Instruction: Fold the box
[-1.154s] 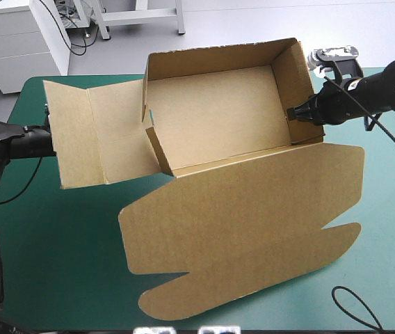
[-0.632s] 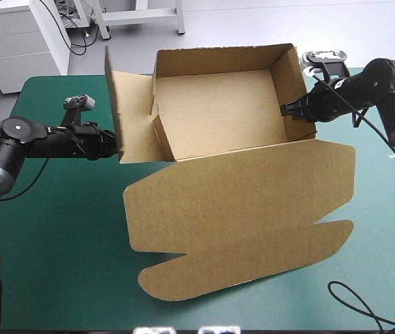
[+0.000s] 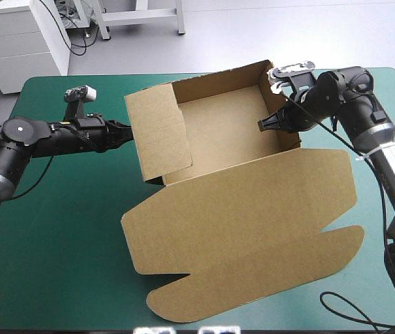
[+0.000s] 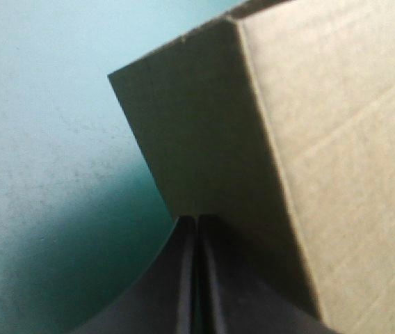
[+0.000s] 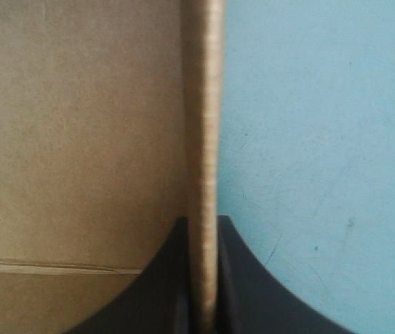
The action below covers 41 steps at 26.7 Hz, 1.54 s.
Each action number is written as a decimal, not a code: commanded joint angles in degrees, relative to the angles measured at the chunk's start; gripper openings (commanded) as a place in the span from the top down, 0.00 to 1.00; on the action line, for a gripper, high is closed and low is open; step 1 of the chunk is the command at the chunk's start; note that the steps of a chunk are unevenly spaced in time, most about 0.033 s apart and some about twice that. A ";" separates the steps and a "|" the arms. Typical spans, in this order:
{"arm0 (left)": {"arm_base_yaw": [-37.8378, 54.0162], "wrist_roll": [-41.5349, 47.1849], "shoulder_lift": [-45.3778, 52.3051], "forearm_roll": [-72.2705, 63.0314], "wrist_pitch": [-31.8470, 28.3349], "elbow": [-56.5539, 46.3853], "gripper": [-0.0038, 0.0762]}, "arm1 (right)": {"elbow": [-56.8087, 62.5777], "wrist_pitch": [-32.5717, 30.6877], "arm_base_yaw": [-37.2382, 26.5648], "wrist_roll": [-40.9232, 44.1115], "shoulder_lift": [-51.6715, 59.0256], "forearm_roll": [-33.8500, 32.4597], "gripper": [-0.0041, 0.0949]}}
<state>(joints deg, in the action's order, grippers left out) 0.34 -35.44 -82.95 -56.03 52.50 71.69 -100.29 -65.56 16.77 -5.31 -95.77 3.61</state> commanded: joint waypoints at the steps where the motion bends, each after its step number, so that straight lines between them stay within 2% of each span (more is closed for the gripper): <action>1: -0.34 3.19 3.39 1.12 -1.54 1.89 0.96 | -1.80 2.84 1.10 1.64 2.36 -0.75 0.97; 9: -0.34 5.62 6.20 0.54 -0.03 1.89 0.96 | -1.80 2.81 1.33 2.31 2.36 -0.60 0.97; 17: -0.34 4.11 6.23 -0.84 1.12 1.89 0.94 | -1.80 2.70 1.33 2.05 2.36 -0.73 0.97; 20: -0.34 2.73 6.23 -0.48 1.50 1.89 0.82 | -1.80 2.70 1.33 1.96 2.36 -0.73 0.97; 24: -0.28 2.83 6.23 -0.77 1.61 1.89 0.53 | -1.80 2.70 1.33 1.82 2.36 -1.38 0.97; 26: -0.28 3.54 6.23 -1.71 1.61 1.89 0.41 | -1.80 2.70 1.33 1.82 2.36 -1.80 0.97; 28: -0.17 4.86 6.23 -3.05 1.61 1.89 0.34 | -1.80 2.58 1.33 1.82 2.36 -1.91 0.97; 41: -0.17 4.71 5.32 -6.61 0.65 1.89 0.35 | -1.80 2.49 1.33 2.01 2.36 -2.01 0.97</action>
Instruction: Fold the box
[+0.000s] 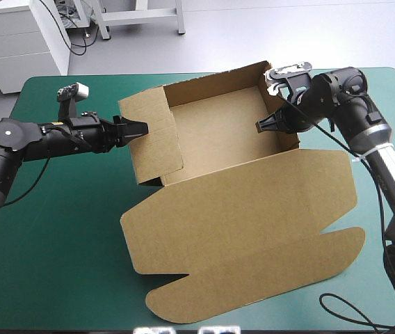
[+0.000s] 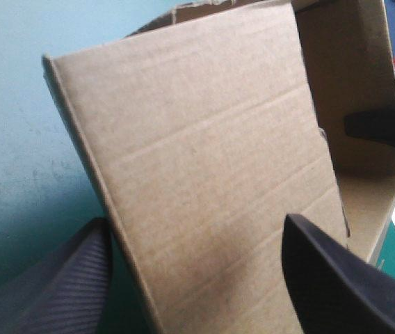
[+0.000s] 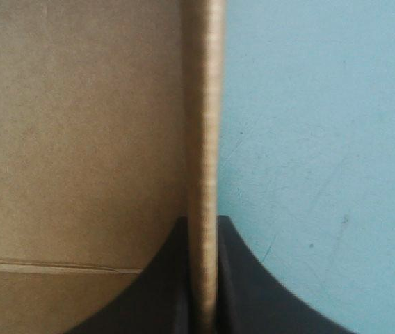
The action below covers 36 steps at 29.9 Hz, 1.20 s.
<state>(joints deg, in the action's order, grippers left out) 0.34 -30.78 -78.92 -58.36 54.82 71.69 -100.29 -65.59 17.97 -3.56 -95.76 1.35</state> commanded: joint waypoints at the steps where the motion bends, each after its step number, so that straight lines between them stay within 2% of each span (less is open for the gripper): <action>1: -0.17 0.07 0.98 -4.46 -1.67 1.89 0.36 | -1.80 2.52 0.13 0.26 2.36 0.25 0.97; 6: -0.17 1.01 -0.08 -4.60 1.54 1.89 0.40 | -1.80 2.52 0.13 0.04 2.36 0.25 0.97; 12: -4.06 7.83 -0.21 3.89 -1.02 1.89 0.40 | -1.80 2.91 0.13 0.04 2.36 0.25 0.97; 23: -19.53 24.52 -0.12 18.66 -14.14 1.99 0.40 | -1.80 2.20 0.13 0.04 2.36 0.07 0.97; 27: -22.61 33.93 -0.12 25.92 -18.89 1.99 0.40 | -2.09 2.43 0.13 0.04 2.70 0.31 0.97; 30: -22.97 40.63 -0.12 31.69 -18.94 1.99 0.40 | -3.29 3.36 0.13 0.04 3.23 0.31 0.97; 36: -22.97 48.34 -0.12 37.46 -16.46 1.99 0.40 | -6.92 2.57 0.13 0.04 3.49 0.82 0.97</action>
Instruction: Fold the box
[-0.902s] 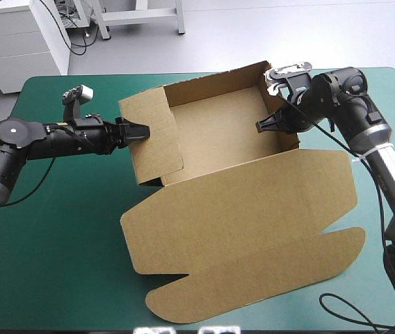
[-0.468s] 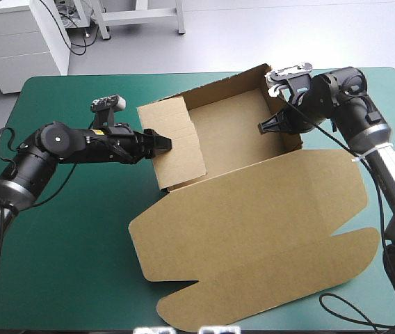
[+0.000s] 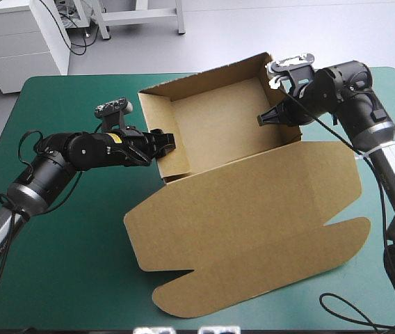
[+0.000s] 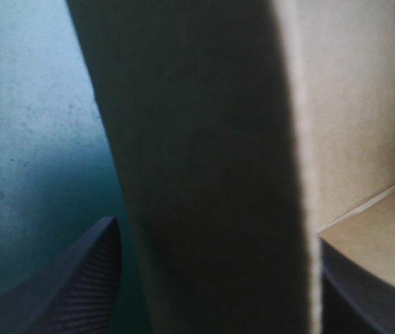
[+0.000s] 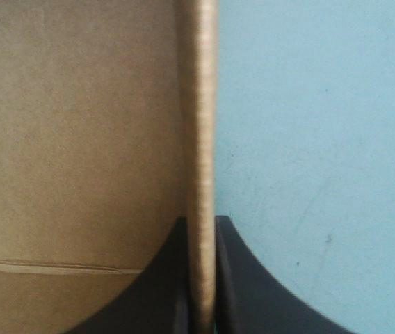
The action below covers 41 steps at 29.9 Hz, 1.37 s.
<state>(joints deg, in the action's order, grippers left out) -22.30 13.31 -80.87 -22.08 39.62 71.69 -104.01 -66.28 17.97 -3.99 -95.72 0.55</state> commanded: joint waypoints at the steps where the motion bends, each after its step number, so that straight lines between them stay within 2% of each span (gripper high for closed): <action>1: -0.34 5.09 1.84 1.17 -0.98 1.99 0.40 | -3.46 3.26 0.43 0.48 3.44 1.60 0.97; 4: -0.34 6.59 1.84 1.17 -0.98 1.99 0.40 | -4.25 3.26 2.13 0.48 3.44 0.45 0.97; 10: -0.34 6.86 1.88 0.83 -0.91 1.99 0.40 | -4.39 4.06 6.19 2.30 3.44 -6.22 0.97; 14: -0.34 6.86 1.88 1.31 0.02 1.99 0.42 | -4.39 3.66 6.49 2.69 3.44 -7.06 0.97; 20: -0.34 6.86 1.88 1.71 0.47 2.20 0.59 | -4.39 3.44 6.49 2.90 3.44 -7.86 0.97; 25: -0.34 6.60 1.88 2.44 1.07 4.56 0.64 | -4.39 3.44 6.49 3.06 3.44 -7.86 0.97; 28: -0.34 6.60 1.88 4.48 2.68 6.26 0.80 | -4.39 3.28 6.49 3.06 3.44 -7.75 0.97; 30: -0.34 6.60 1.88 6.32 3.34 6.65 0.96 | -4.39 3.28 6.49 3.06 3.44 -7.75 0.97; 41: -0.34 7.06 1.88 11.28 5.08 7.34 0.96 | -4.39 2.47 6.49 4.48 3.44 -7.75 0.97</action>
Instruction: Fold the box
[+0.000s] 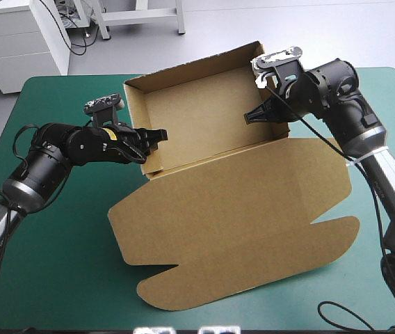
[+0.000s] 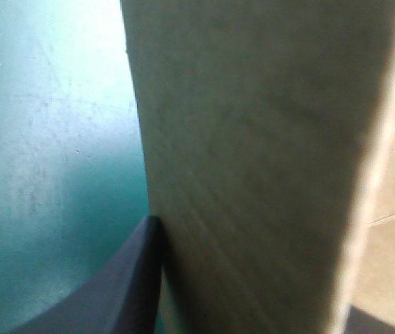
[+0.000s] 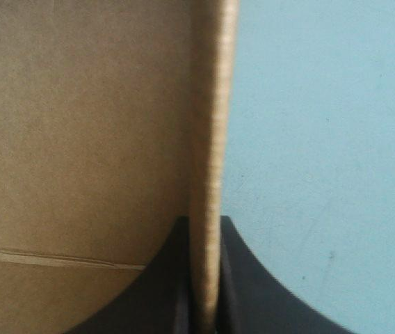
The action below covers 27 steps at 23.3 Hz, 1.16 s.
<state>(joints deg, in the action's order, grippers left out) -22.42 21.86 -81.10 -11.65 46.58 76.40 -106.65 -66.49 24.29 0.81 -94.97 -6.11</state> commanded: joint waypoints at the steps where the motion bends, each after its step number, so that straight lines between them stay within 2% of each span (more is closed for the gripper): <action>1: -0.21 -1.49 2.10 1.16 -1.88 2.89 0.96 | -1.65 2.69 0.16 0.13 2.70 -1.31 0.97; 8: -0.21 -1.49 -0.48 4.03 0.01 7.04 0.96 | -1.57 1.13 0.04 4.09 0.04 -3.31 0.97; 10: -0.21 -1.49 -3.00 4.83 2.13 8.98 0.96 | -1.57 -0.18 0.04 5.02 -1.81 -4.00 0.97; 13: -0.21 -1.60 -10.51 5.80 8.38 15.20 0.96 | -1.57 -0.68 0.04 10.12 -5.37 -5.92 0.98; 19: -0.21 -1.81 -22.95 10.92 14.51 26.92 0.96 | -1.57 -3.07 -4.10 9.55 -14.05 -0.42 0.98; 22: -0.21 -2.96 -27.38 15.48 19.30 30.72 0.96 | -1.57 -2.54 -4.61 9.43 -16.92 -0.99 0.98; 27: -0.21 -4.43 -31.90 16.02 21.08 32.69 0.96 | -1.57 -0.51 -4.61 9.43 -19.26 -0.29 0.98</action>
<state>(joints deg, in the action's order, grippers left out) -22.48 19.72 -115.29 1.66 67.74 106.75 -106.85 -67.40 20.41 11.74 -116.31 -2.52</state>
